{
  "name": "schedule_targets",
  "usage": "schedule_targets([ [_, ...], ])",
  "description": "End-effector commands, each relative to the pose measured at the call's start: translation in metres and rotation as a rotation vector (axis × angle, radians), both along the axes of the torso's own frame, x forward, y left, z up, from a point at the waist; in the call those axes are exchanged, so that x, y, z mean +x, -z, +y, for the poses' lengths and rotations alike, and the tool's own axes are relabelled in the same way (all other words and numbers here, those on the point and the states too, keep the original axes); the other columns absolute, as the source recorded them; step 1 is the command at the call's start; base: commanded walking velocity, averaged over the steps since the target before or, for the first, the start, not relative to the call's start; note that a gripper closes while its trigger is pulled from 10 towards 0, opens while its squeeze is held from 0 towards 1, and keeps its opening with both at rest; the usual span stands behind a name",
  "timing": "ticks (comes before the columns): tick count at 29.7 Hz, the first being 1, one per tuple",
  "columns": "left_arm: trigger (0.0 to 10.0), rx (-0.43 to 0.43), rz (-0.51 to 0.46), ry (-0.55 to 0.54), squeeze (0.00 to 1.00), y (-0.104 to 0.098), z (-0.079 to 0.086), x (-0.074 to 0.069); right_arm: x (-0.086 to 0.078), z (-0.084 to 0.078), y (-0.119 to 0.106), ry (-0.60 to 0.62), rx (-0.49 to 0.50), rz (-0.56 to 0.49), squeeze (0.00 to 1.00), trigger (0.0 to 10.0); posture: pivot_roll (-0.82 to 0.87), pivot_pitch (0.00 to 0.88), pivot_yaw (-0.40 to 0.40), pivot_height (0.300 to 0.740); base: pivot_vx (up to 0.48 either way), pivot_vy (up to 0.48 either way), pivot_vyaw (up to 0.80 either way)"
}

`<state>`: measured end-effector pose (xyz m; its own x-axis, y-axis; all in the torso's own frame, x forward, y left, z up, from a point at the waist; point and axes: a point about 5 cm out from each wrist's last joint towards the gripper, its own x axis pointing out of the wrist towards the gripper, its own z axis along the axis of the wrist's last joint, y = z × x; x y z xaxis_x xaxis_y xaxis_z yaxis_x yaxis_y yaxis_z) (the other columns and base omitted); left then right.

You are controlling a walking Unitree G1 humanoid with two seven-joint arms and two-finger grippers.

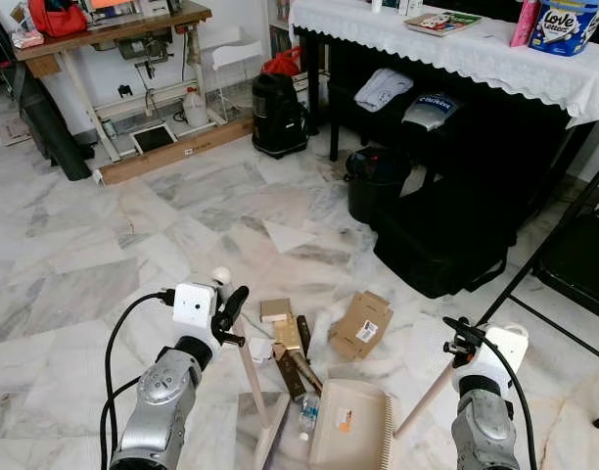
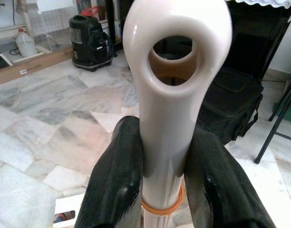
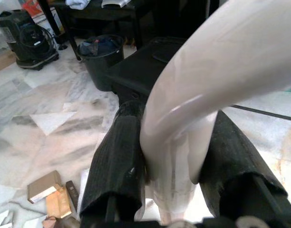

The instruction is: Sweep floor

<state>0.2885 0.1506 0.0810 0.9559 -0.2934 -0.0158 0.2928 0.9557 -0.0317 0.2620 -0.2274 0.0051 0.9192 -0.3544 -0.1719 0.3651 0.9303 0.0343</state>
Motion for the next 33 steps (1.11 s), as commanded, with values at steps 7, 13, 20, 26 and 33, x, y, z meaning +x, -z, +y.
schedule_targets([
  [7,10.0,0.012,-0.062,0.001,0.0,-0.016,0.001,0.005,-0.005,-0.014,0.001,0.017,-0.106,0.045,0.0,10.0,0.1,0.0,0.038,0.74,0.0,0.0,0.0],
  [13,10.0,0.01,-0.064,-0.001,0.0,-0.016,0.0,0.006,-0.003,-0.014,0.0,0.013,-0.1,0.048,0.0,10.0,0.11,0.0,0.035,0.74,0.0,0.0,0.0],
  [20,10.0,0.012,-0.067,-0.001,0.0,-0.017,0.0,0.006,-0.001,-0.007,0.001,-0.003,-0.072,0.044,0.0,10.0,0.11,0.0,0.036,0.74,0.0,0.0,0.0],
  [26,10.0,0.01,-0.07,0.002,0.0,-0.018,0.0,0.007,0.004,0.001,-0.001,-0.049,-0.034,0.017,0.0,10.0,0.11,0.0,0.038,0.74,0.0,0.0,0.0],
  [33,10.0,0.009,-0.067,0.002,0.0,-0.018,-0.001,0.007,0.009,0.004,-0.004,-0.069,-0.025,0.007,0.0,10.0,0.11,0.0,0.037,0.74,0.0,0.0,0.0],
])
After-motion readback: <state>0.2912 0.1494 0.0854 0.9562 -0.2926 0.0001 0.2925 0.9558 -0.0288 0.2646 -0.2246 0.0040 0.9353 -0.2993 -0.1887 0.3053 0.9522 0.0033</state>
